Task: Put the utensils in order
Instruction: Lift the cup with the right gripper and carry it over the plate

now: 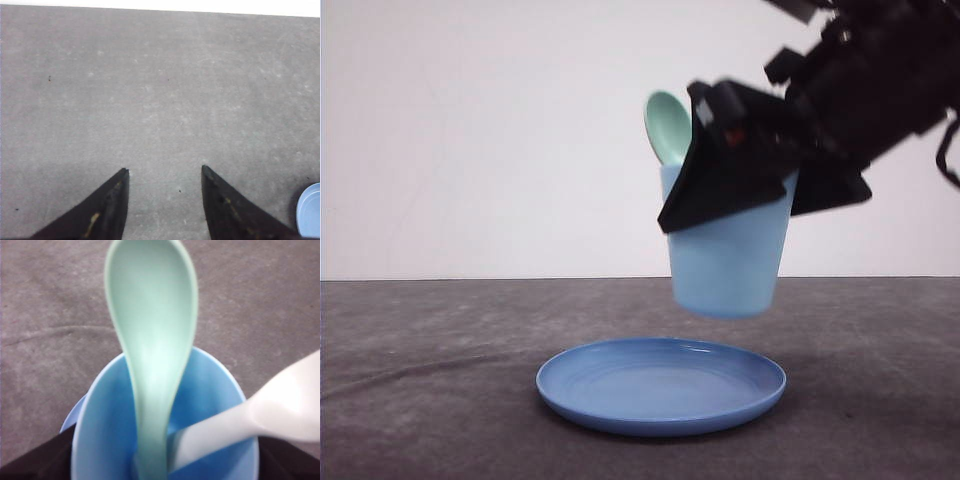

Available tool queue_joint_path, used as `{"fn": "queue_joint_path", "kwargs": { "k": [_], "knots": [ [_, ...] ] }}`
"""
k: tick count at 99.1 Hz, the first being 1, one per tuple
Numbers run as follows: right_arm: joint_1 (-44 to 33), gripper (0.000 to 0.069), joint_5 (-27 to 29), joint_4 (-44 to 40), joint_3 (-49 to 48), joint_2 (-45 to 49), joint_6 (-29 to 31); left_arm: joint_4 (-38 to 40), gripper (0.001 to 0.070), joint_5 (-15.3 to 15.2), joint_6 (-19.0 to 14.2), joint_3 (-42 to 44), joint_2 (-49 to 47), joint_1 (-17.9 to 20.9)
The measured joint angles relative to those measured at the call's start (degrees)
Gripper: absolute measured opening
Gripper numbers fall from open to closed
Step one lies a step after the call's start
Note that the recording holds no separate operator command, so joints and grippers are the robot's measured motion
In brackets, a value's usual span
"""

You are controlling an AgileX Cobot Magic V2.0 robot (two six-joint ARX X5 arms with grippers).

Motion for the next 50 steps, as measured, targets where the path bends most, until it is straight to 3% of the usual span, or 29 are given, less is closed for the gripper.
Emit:
{"fn": "queue_joint_path", "kwargs": {
  "k": [50],
  "knots": [
    [0.28, 0.0432, -2.99, 13.16, -0.44, 11.39, 0.04, -0.02, 0.0270, 0.00, 0.00, 0.00, 0.00, 0.00]
  ]
}}
